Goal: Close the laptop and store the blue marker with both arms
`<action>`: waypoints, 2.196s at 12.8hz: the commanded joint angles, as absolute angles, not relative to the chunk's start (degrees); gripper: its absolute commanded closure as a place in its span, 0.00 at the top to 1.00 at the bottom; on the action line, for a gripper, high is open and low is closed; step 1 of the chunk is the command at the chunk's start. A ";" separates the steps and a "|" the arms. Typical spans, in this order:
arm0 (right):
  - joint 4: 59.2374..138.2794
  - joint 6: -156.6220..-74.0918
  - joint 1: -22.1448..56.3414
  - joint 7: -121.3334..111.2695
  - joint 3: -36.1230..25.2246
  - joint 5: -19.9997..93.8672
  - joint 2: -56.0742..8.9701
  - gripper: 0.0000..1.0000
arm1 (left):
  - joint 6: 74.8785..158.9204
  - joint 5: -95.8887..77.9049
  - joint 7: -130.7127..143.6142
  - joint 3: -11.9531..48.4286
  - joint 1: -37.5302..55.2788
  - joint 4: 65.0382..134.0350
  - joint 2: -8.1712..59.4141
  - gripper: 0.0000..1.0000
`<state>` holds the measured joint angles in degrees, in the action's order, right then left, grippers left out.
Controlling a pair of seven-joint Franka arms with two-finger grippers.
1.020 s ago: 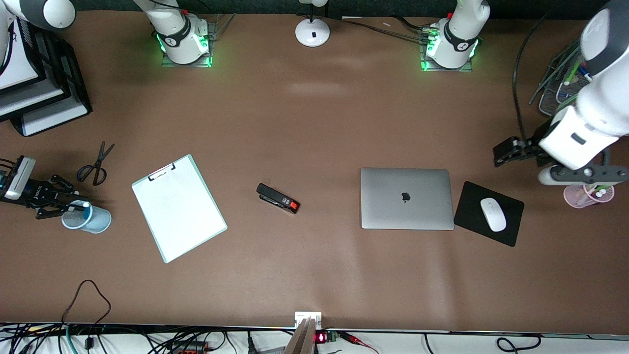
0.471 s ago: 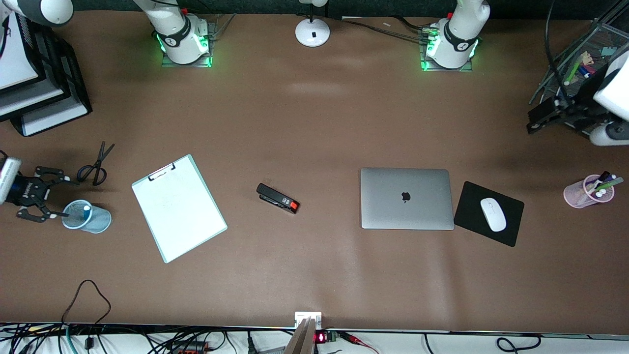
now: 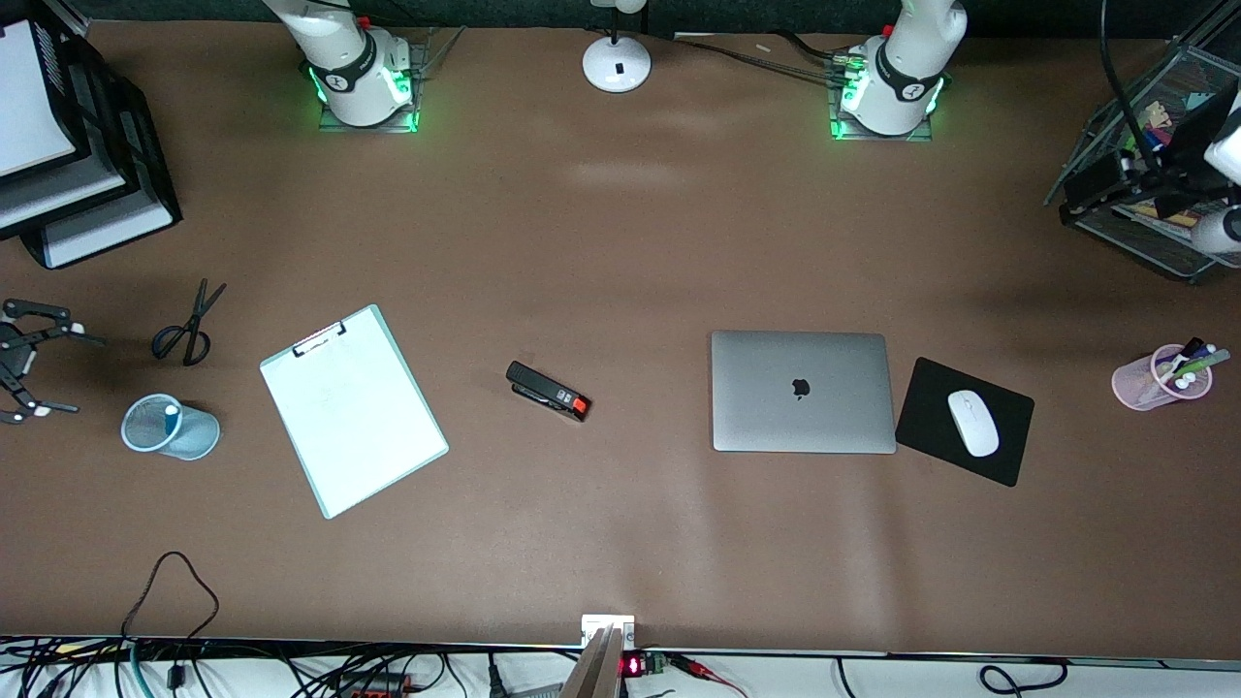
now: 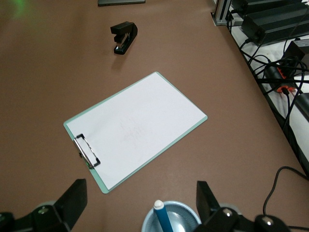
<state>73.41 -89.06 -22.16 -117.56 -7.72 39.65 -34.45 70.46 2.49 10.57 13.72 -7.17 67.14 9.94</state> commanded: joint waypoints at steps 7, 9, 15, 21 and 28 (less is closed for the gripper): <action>74.18 -87.80 -10.66 -93.72 -7.56 29.54 -24.35 1.00 | 69.52 1.14 9.40 14.24 -8.00 70.58 3.43 1.00; 73.57 -89.29 -6.52 -86.70 -8.00 27.52 -24.00 1.00 | 70.48 0.70 8.36 13.54 -8.00 73.11 1.42 1.00; 75.84 -94.22 1.83 -51.04 -7.47 12.49 -17.24 1.00 | 77.34 -0.79 3.70 4.05 -0.63 85.87 -5.98 1.00; 84.20 -89.33 4.39 -20.46 -7.56 7.83 -10.82 1.00 | 81.46 -0.79 2.29 4.13 -0.53 89.99 -7.56 1.00; 83.23 -82.70 2.91 -4.66 -7.56 -4.13 -7.91 1.00 | 84.64 -0.35 2.20 4.48 -0.61 93.86 -8.35 1.00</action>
